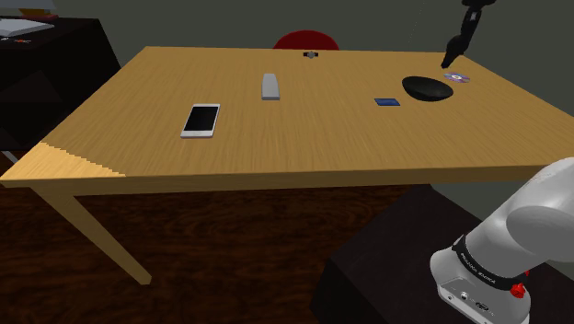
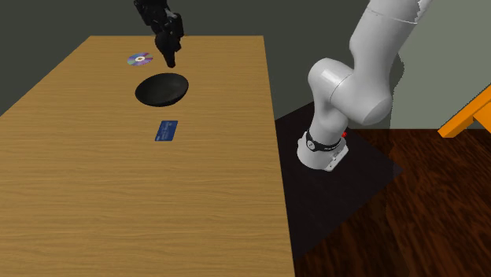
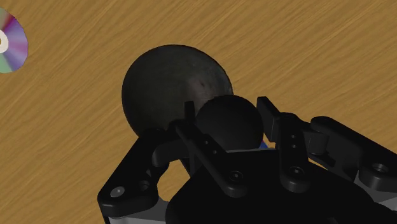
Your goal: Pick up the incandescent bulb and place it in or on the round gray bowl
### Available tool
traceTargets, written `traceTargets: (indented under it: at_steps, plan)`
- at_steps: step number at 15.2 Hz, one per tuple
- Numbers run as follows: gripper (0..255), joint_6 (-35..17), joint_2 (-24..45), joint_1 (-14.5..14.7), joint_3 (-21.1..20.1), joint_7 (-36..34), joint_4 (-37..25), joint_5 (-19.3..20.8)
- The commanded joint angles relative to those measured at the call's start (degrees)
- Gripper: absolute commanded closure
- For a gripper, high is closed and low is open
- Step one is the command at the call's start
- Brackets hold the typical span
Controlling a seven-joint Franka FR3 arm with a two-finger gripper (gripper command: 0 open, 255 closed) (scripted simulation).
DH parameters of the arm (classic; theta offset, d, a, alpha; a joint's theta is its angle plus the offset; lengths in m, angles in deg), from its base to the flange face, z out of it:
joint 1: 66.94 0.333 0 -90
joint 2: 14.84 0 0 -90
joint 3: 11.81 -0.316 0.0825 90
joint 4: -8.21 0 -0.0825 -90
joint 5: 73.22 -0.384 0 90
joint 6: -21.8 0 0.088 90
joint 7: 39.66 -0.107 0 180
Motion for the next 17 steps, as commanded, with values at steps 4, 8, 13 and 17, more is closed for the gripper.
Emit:
traceTargets:
  at_steps: [4,8,13,17]
  plan:
    - [255,0.56,13.6,-1.35,4.03,6.96,-13.54,-7.03]
    - [255,-1.55,14.69,-1.81,4.1,7.2,-12.41,-7.62]
    - [255,-5.38,14.36,-1.75,4.06,6.47,-8.24,-7.32]
    - [255,-8.41,14.38,-1.76,4.07,5.99,-5.19,-7.22]
